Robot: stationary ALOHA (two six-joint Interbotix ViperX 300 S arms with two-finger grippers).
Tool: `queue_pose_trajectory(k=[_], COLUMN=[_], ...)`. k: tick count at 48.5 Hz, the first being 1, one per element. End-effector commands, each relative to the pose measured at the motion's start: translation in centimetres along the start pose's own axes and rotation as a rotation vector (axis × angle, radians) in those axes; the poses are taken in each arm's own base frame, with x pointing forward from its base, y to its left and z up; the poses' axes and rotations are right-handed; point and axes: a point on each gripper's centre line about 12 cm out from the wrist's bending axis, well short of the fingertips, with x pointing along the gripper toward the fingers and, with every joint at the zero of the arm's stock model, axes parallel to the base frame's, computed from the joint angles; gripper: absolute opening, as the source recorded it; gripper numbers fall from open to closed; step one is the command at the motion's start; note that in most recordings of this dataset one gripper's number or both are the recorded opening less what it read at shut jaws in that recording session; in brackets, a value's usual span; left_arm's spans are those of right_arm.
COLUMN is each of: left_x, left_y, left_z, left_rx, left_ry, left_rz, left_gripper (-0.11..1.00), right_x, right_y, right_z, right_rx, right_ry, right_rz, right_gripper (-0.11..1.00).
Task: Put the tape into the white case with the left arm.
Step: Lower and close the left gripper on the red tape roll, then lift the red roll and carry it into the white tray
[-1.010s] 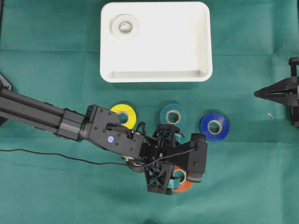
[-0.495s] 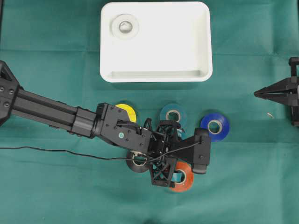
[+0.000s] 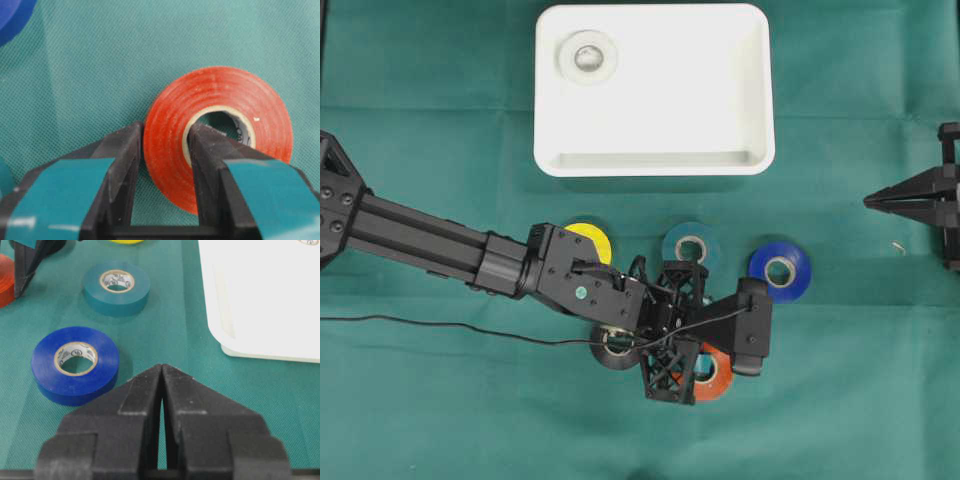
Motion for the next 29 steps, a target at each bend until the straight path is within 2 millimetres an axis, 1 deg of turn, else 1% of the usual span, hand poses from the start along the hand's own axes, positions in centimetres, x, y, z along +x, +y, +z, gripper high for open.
queue_pose_trajectory(k=[1,13,16,29], left_x=[-1.1,-1.4,-2.0,-6.2], left_y=[-0.3,-0.5,-0.5,-1.6], left_z=[1.2,1.4,1.7,3.3], left_rx=[0.004,0.009,0.009,0.026], left_ry=[-0.032,-0.038,-0.045,-0.073], left_rz=[-0.004,-0.007,-0.008,-0.021], left_gripper=[0.26,0.26,0.26,0.26], right_x=[0.0,0.0,0.0,0.0], right_y=[0.0,0.0,0.0,0.0], right_z=[0.6,0.6,0.6,0.5], right_rx=[-0.001,-0.003,-0.003,-0.001], right_ry=[-0.018,-0.017,-0.017,-0.015], right_rz=[0.0,0.0,0.0,0.0], right_gripper=[-0.09,-0.09,-0.09,-0.09])
